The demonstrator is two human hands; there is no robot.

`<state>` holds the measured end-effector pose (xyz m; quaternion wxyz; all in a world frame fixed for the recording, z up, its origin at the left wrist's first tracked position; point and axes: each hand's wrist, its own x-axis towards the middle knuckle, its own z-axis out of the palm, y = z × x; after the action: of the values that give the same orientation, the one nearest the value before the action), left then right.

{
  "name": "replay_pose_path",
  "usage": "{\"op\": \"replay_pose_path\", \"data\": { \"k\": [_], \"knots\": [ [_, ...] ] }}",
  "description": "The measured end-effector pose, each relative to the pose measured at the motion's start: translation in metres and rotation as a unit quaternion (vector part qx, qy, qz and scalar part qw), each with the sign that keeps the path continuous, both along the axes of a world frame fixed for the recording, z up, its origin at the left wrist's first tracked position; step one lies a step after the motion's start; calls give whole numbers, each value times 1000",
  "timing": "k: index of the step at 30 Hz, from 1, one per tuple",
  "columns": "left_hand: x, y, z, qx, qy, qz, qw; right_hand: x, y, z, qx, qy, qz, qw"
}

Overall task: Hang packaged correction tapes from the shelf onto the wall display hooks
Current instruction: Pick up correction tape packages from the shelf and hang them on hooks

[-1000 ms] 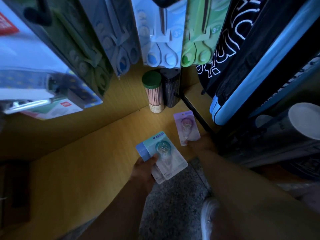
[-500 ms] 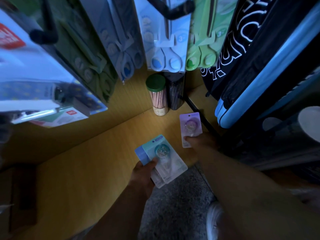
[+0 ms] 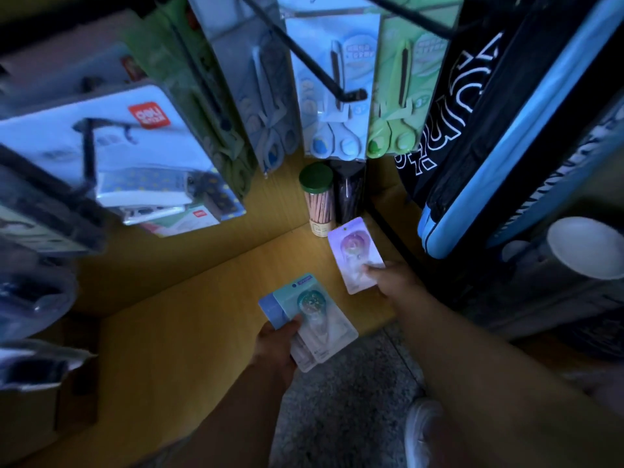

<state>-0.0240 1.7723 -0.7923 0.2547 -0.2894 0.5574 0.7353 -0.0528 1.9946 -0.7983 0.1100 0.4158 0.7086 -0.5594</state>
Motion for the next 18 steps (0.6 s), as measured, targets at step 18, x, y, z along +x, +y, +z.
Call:
{"op": "replay_pose_path", "data": {
  "k": [18],
  "knots": [
    [41, -6, 100, 16, 39, 52, 998, 101, -67, 113, -261, 187, -15, 947]
  ]
}}
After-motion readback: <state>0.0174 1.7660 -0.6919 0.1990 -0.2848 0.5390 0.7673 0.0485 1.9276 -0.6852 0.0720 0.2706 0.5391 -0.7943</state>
